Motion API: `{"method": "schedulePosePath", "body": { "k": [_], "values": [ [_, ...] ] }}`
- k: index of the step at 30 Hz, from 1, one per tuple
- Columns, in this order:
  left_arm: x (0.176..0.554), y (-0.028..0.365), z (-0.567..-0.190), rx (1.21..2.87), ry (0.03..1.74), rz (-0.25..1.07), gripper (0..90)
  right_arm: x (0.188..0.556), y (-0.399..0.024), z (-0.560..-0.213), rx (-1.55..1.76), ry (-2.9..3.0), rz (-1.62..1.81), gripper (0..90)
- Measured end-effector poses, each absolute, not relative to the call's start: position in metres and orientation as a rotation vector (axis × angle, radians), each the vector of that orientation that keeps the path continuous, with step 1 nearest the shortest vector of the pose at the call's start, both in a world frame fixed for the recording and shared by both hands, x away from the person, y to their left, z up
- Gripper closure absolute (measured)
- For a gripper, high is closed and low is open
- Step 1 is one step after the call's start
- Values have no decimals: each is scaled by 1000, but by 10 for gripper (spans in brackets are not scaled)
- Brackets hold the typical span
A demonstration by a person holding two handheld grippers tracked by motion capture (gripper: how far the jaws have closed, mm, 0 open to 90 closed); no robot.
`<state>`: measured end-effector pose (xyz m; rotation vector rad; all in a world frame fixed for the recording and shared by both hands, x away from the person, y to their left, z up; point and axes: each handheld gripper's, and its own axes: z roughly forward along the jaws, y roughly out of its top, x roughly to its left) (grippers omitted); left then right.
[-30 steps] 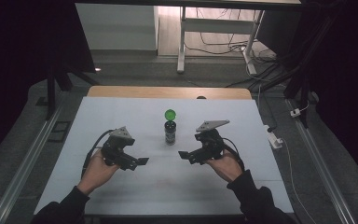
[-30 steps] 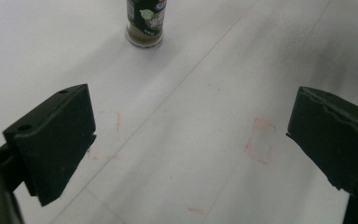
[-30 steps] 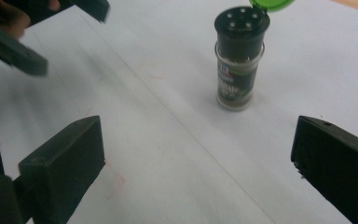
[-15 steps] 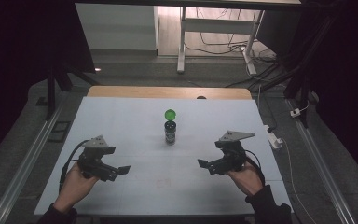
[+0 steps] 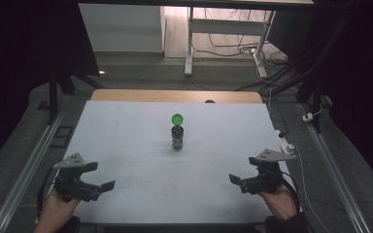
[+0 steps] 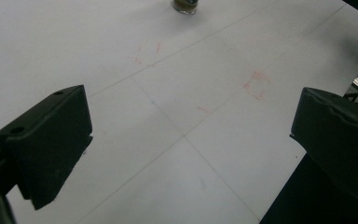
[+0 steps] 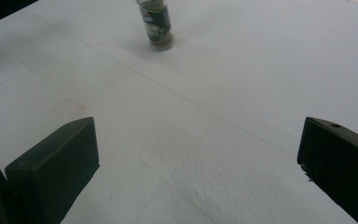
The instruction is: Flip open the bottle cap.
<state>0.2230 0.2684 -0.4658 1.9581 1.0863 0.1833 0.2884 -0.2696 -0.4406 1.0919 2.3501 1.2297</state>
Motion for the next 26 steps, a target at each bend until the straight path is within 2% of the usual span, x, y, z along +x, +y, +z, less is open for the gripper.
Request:
{"method": "schedulePosePath", "body": {
  "k": [16, 26],
  "values": [
    [196, 292, -481, 1961, 1199, 230, 0, 259, -305, -456, 1235, 2325, 1124, 0],
    [195, 292, -481, 1981, 1239, 236, 0, 255, -316, -459, 1303, 2314, 1102, 0]
  ]
}}
